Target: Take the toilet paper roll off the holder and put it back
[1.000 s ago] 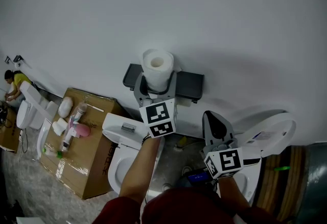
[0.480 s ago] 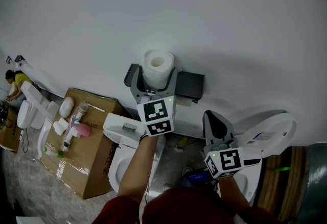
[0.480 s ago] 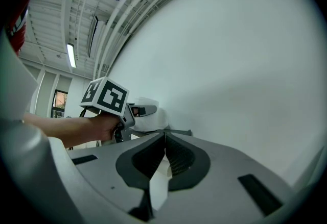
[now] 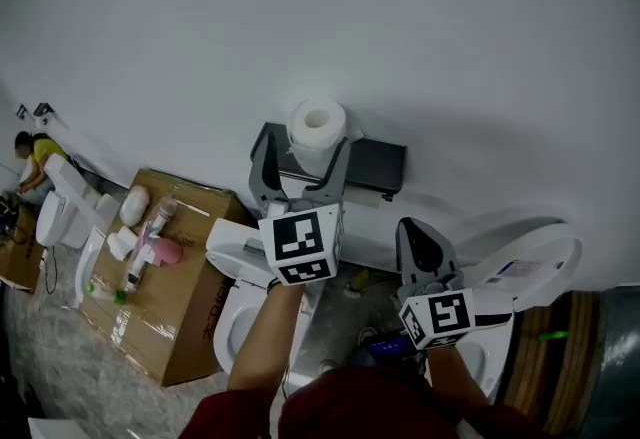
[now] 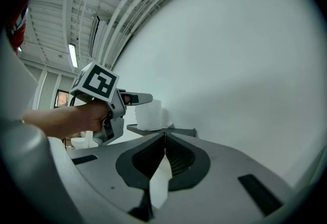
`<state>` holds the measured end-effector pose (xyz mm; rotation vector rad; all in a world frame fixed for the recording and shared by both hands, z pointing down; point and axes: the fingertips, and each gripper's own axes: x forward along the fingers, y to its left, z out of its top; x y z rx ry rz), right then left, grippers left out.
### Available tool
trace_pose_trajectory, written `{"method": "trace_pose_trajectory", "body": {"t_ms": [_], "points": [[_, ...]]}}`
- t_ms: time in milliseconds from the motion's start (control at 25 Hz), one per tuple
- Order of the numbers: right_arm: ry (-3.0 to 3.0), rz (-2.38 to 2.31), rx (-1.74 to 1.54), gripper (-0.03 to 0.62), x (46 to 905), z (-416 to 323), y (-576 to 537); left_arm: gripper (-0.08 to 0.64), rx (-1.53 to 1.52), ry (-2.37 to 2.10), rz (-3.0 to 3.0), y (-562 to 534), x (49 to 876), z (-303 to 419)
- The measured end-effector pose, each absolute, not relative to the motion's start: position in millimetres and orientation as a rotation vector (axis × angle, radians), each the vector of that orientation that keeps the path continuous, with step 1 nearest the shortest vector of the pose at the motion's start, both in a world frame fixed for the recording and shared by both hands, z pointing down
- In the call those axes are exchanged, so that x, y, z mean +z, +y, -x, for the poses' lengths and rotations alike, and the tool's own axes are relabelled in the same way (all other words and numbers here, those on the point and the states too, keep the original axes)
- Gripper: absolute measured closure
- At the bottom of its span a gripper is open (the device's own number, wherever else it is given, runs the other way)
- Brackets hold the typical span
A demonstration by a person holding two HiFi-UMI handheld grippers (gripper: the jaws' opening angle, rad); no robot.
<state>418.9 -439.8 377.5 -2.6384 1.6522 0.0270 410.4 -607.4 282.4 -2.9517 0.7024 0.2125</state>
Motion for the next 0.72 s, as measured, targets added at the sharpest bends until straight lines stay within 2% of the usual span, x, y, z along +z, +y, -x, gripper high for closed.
{"method": "trace_pose_trajectory", "body": {"t_ms": [280,720], "points": [[1.63,2.638,0.033,0.574,371.9,-417.2,-436.8,0.11,0.154,0.702,2.937,-587.8,298.6,-375.1],[1.657,2.634,0.039,0.574,374.4,-408.2,-440.8,0.11,-0.018,0.726,3.021,-559.9,366.8,-322.2]]}}
